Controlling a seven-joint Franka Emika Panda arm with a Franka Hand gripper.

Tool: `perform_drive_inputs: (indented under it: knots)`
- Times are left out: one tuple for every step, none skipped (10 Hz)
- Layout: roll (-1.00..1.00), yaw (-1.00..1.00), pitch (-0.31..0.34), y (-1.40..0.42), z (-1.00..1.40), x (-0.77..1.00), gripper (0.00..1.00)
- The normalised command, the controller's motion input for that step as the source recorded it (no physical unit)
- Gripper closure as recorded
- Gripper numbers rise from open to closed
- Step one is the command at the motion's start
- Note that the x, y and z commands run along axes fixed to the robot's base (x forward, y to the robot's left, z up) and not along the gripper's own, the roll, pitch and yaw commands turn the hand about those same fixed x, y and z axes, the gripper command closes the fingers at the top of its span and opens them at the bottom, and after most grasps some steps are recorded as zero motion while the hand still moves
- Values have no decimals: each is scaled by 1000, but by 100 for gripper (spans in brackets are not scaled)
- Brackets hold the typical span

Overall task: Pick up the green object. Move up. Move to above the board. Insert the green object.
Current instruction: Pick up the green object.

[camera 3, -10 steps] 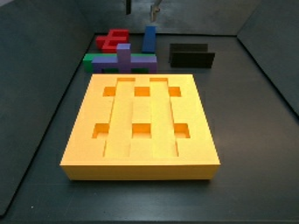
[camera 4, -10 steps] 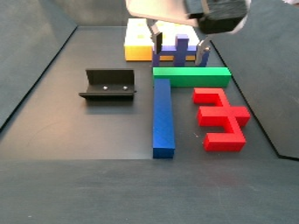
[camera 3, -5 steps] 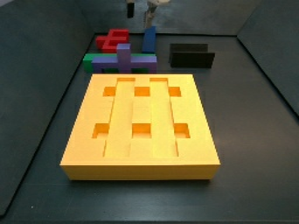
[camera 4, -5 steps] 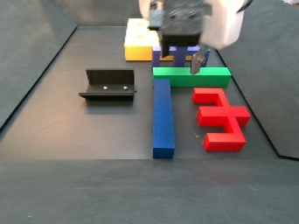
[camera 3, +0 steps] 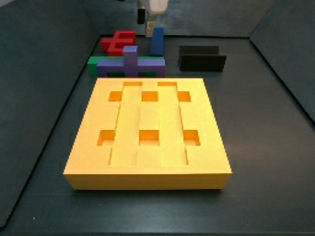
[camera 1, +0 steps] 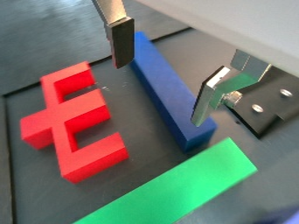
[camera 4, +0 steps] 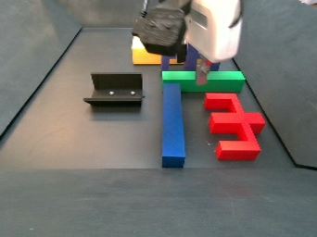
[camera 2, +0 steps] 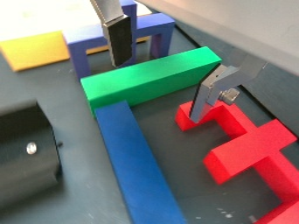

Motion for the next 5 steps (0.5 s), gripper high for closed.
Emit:
perform_drive_inputs:
  knots:
    - [-207,-726,-200,-137,20,0,0]
    - [-209,-726,-181,-157,46,-17,0]
    - [-216,-691,-174,-220,66,-74,0]
    - [-223,-586,-210,-323,43,-191,0]
    - [-187,-220,-309,-420,0,-566,0]
